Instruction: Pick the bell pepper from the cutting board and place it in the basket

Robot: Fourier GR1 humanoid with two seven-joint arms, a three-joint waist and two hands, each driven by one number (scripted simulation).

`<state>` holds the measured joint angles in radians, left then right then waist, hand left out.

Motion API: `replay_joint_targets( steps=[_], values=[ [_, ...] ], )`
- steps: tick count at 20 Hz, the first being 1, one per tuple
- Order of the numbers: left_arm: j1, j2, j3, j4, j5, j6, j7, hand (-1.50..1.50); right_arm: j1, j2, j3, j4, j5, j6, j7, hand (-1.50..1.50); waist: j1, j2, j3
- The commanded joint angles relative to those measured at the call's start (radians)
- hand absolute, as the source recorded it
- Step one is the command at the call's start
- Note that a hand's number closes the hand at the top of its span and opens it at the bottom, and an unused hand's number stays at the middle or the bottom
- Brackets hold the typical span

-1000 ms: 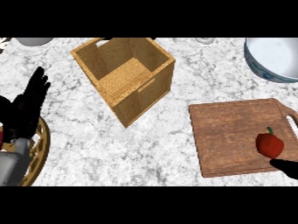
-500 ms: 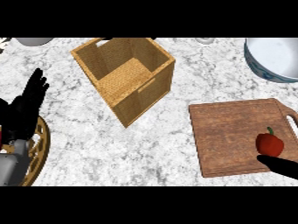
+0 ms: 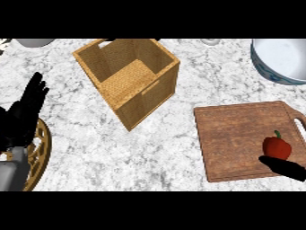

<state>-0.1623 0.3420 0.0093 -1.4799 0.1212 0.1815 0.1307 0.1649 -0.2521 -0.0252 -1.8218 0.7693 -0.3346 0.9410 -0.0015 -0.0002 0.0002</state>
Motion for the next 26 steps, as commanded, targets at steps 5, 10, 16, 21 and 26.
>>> replay_joint_targets(
  steps=[5, 10, 16, 21, 26],
  values=[
    [-0.028, -0.042, 0.027, 0.009, -0.037, -0.021, 0.019, 0.00, -0.034, 0.057, -0.019, 0.111, 0.068, 0.003, -0.018, -1.50, 0.000, 0.000, 0.000],
    [-0.016, -0.036, 0.057, -0.017, -0.043, -0.055, 0.037, 0.00, -0.090, 0.041, -0.089, 0.189, 0.021, 0.032, -0.055, -1.50, 0.002, 0.000, 0.000],
    [-0.017, -0.094, 0.050, 0.018, -0.100, -0.053, 0.000, 0.00, -0.035, 0.110, -0.024, 0.092, 0.126, 0.049, -0.005, -1.50, -0.001, 0.000, 0.000],
    [-0.069, -0.069, 0.087, -0.009, -0.101, -0.067, 0.085, 0.00, -0.066, 0.084, -0.122, 0.283, 0.033, -0.001, -0.159, -1.50, -0.001, 0.000, 0.000],
    [-0.035, -0.108, 0.101, 0.013, -0.118, -0.071, 0.024, 0.00, -0.115, 0.096, -0.128, 0.317, 0.051, 0.021, -0.132, -1.50, 0.000, 0.000, 0.000]
  ],
)
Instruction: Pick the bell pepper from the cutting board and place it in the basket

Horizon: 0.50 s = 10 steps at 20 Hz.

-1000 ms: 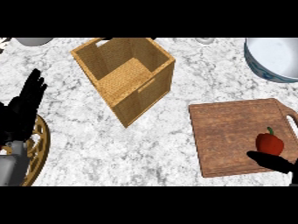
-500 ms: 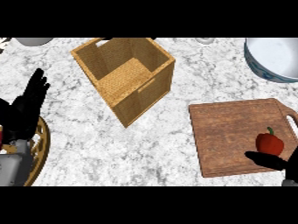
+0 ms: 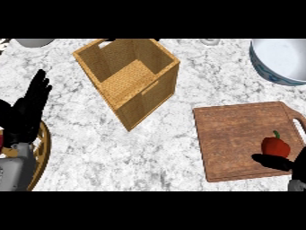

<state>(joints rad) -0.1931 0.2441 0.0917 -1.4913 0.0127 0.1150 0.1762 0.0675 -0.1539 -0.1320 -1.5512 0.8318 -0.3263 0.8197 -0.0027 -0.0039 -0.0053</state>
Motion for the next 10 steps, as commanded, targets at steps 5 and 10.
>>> replay_joint_targets(
  steps=[5, 10],
  values=[
    [-0.025, -0.013, 0.011, 0.001, -0.017, 0.001, 0.016, 0.00, 0.008, -0.002, 0.004, 0.070, -0.070, 0.062, -0.089, -1.50, 0.000, 0.004, 0.006],
    [0.010, 0.008, 0.021, -0.078, -0.004, -0.014, 0.060, 0.00, -0.056, -0.030, 0.030, 0.156, -0.053, 0.116, -0.109, 1.50, 0.012, 0.003, 0.006]
  ],
)
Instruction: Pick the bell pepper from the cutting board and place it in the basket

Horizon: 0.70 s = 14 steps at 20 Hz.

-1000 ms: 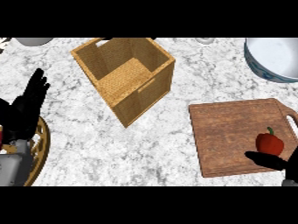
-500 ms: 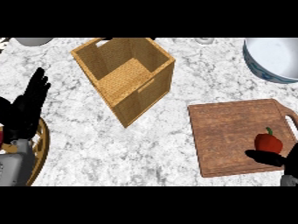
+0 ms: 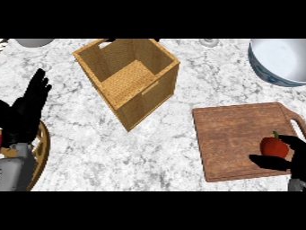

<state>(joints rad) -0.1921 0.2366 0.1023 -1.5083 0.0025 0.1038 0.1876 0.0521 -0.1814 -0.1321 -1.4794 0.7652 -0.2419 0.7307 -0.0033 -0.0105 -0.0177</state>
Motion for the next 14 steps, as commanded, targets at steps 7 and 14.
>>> replay_joint_targets(
  steps=[7, 14],
  values=[
    [0.023, -0.011, 0.005, 0.009, -0.003, -0.015, -0.029, 0.00, -0.026, 0.045, 0.025, 0.075, -0.008, -0.021, -0.068, 1.50, 0.005, 0.011, 0.018],
    [-0.061, -0.040, -0.081, 0.000, 0.000, -0.066, -0.016, 0.00, -0.220, 0.178, 0.460, 0.049, 0.072, -0.001, -0.006, 1.50, 0.232, 0.059, 0.020]
  ],
)
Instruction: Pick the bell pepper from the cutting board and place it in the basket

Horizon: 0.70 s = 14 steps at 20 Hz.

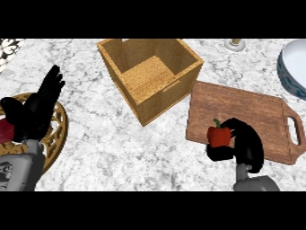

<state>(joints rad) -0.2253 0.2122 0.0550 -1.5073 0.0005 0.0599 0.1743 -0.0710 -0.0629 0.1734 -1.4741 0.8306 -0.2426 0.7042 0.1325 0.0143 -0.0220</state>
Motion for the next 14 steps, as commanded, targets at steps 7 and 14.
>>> replay_joint_targets(
  steps=[7, 14],
  values=[
    [-0.081, -0.042, -0.079, 0.004, -0.009, -0.034, -0.001, 0.00, -0.279, 0.062, 0.311, 0.096, -0.053, -0.191, 0.137, 1.50, 0.137, 0.032, 0.031],
    [-0.085, -0.051, -0.099, 0.038, -0.015, -0.046, 0.006, 0.00, -0.465, 0.063, 0.398, 0.091, -0.033, -0.469, 0.178, 1.50, 0.143, 0.021, 0.025]
  ],
)
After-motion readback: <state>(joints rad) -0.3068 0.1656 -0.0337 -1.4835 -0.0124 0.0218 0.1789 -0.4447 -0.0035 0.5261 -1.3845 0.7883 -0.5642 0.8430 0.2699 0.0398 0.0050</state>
